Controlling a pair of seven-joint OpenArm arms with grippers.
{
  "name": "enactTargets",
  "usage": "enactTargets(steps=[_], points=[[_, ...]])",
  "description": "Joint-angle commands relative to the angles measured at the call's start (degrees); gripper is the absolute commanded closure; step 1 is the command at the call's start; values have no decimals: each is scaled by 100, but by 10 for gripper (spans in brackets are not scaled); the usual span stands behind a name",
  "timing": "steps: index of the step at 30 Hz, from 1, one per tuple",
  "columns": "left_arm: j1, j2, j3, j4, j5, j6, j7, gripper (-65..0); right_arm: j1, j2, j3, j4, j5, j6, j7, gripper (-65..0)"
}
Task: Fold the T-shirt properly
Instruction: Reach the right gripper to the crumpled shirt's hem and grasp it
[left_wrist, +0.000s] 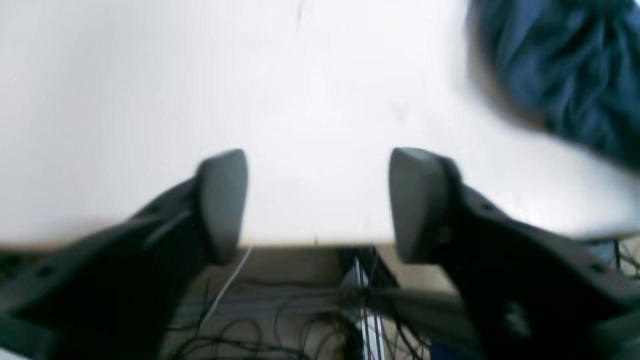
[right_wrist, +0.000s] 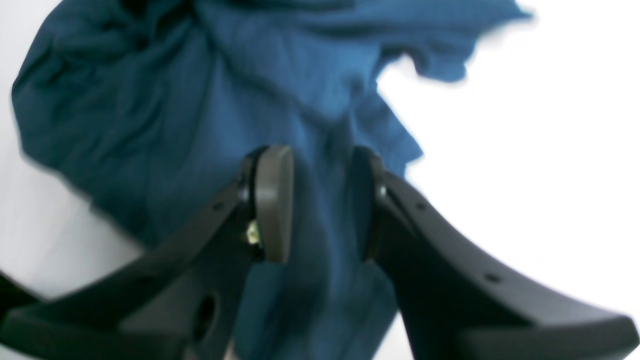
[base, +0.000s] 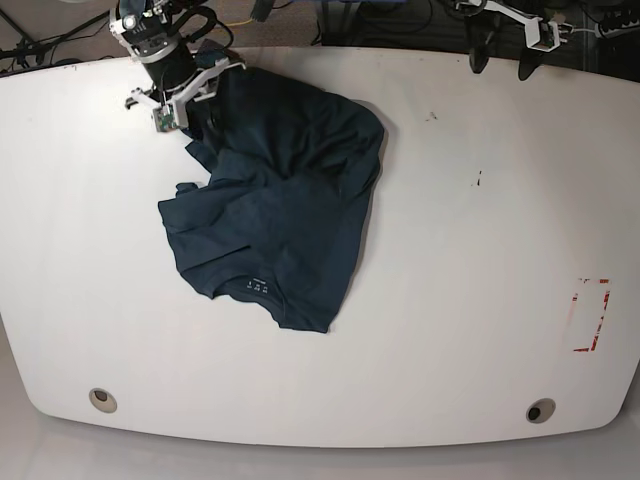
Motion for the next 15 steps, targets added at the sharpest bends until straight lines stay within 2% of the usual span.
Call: enactTargets(steps=[1, 5, 9, 11, 15], points=[[45, 0, 100, 77, -5, 9, -110, -458, 478, 260, 20, 104, 29, 42, -239, -193], [-131, 0, 127, 50, -5, 9, -110, -460, 1339, 347, 20, 86, 37, 86, -925, -201], [-210, 0, 135, 42, 4, 9, -110, -458, 2315, 444, 20, -107, 37, 218, -1707, -331], [-219, 0, 153, 33, 4, 9, -110, -458, 2702, 532, 20, -345, 37, 279, -1901, -366], [-421, -26, 346, 33, 4, 0, -110, -458, 3643, 576, -6, -1303, 37, 323, -1971, -369]])
